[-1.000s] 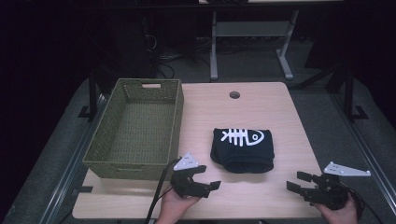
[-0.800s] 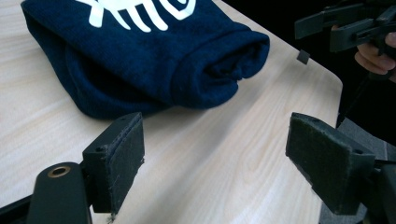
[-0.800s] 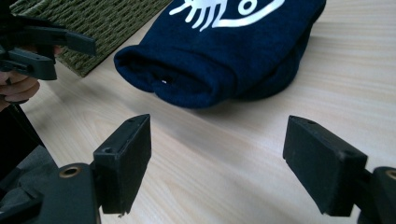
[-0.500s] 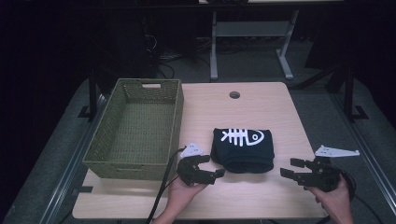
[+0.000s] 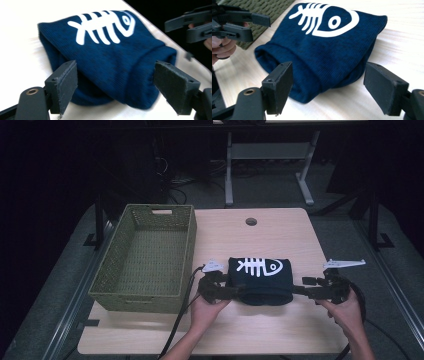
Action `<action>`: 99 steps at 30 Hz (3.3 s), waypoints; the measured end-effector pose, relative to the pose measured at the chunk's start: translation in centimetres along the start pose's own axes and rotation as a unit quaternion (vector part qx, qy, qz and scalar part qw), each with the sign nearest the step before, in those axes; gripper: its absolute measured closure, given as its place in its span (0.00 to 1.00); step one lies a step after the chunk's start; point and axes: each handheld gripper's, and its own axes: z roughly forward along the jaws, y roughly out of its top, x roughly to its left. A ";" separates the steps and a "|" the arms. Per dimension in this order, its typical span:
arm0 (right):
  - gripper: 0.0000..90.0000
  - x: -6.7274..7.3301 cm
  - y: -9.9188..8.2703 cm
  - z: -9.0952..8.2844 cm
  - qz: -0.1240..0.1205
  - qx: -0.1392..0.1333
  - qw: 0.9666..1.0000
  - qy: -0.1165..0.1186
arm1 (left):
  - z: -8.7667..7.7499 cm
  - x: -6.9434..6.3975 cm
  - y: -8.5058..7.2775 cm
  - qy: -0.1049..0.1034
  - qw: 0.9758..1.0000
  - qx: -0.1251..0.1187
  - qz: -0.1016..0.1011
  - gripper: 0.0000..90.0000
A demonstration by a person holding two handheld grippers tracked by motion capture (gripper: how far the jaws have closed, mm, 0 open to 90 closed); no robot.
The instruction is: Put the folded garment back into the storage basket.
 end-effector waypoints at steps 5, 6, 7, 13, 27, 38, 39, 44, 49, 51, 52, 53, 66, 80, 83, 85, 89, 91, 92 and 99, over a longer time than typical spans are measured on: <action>0.26 -1.3 1.2 1.2 0.012 0.004 1.000 0.002 | 1.1 1.2 0.5 0.024 0.999 0.006 -0.024 0.23; 0.26 -1.4 1.4 1.5 0.014 0.010 1.000 -0.001 | 1.4 1.5 0.5 0.026 0.999 0.008 -0.029 0.23; 0.26 -1.4 1.4 1.5 0.014 0.010 1.000 -0.001 | 1.4 1.5 0.5 0.026 0.999 0.008 -0.029 0.23; 0.26 -2.8 2.2 4.2 0.040 0.040 0.998 -0.019 | 3.1 2.8 0.6 0.038 0.997 0.031 -0.052 0.23; 0.43 -3.0 1.7 6.6 0.065 0.049 0.996 -0.045 | 4.4 3.2 -0.1 0.025 0.996 0.050 -0.068 0.29; 0.78 -1.8 0.8 6.1 0.074 0.038 0.996 -0.027 | 4.6 2.4 0.0 -0.018 0.996 0.035 -0.076 0.69; 0.79 -1.8 0.8 5.9 0.075 0.040 0.996 -0.025 | 4.6 2.4 0.0 -0.018 0.996 0.035 -0.076 0.72; 0.81 -1.8 0.5 4.7 0.095 0.019 0.995 0.001 | 4.5 1.9 0.3 -0.039 0.995 0.028 -0.084 0.77; 0.81 -1.2 0.9 3.3 0.094 0.003 0.995 0.009 | 4.0 1.3 1.1 -0.044 0.996 0.021 -0.077 0.77; 0.81 -1.0 1.1 2.9 0.094 -0.003 0.995 0.014 | 3.6 1.2 1.5 -0.050 0.996 0.015 -0.078 0.77; 0.81 -0.8 1.3 2.6 0.093 -0.007 0.996 0.017 | 3.4 1.1 1.7 -0.052 0.996 0.013 -0.075 0.77; 0.81 -0.7 1.4 2.4 0.091 -0.009 0.996 0.019 | 3.2 1.1 1.9 -0.053 0.996 0.011 -0.075 0.77; 0.81 1.0 3.1 0.2 0.093 -0.041 0.993 0.059 | 0.6 0.6 3.8 -0.080 0.995 -0.007 -0.065 0.78; 0.82 2.3 4.8 -1.7 0.084 -0.074 0.989 0.092 | -2.1 0.7 6.5 -0.123 0.990 -0.019 -0.065 0.79; 0.82 2.5 5.1 -1.8 0.083 -0.077 0.989 0.096 | -2.6 0.9 7.0 -0.127 0.990 -0.019 -0.063 0.79; 0.82 2.7 5.4 -1.8 0.081 -0.080 0.989 0.099 | -2.9 1.0 7.3 -0.128 0.990 -0.016 -0.062 0.79; 0.82 3.3 6.1 -1.8 0.077 -0.081 0.989 0.100 | -3.6 1.3 7.8 -0.134 0.988 -0.022 -0.068 0.79; 0.82 3.7 6.4 -1.8 0.075 -0.083 0.989 0.101 | -4.2 1.6 7.9 -0.136 0.988 -0.023 -0.068 0.79; 0.82 3.8 6.6 -1.7 0.070 -0.081 0.989 0.099 | -4.4 1.7 8.0 -0.136 0.988 -0.024 -0.071 0.79; 0.82 5.2 8.2 -1.3 0.063 -0.081 0.989 0.108 | -6.2 2.5 8.8 -0.135 0.988 -0.029 -0.066 0.79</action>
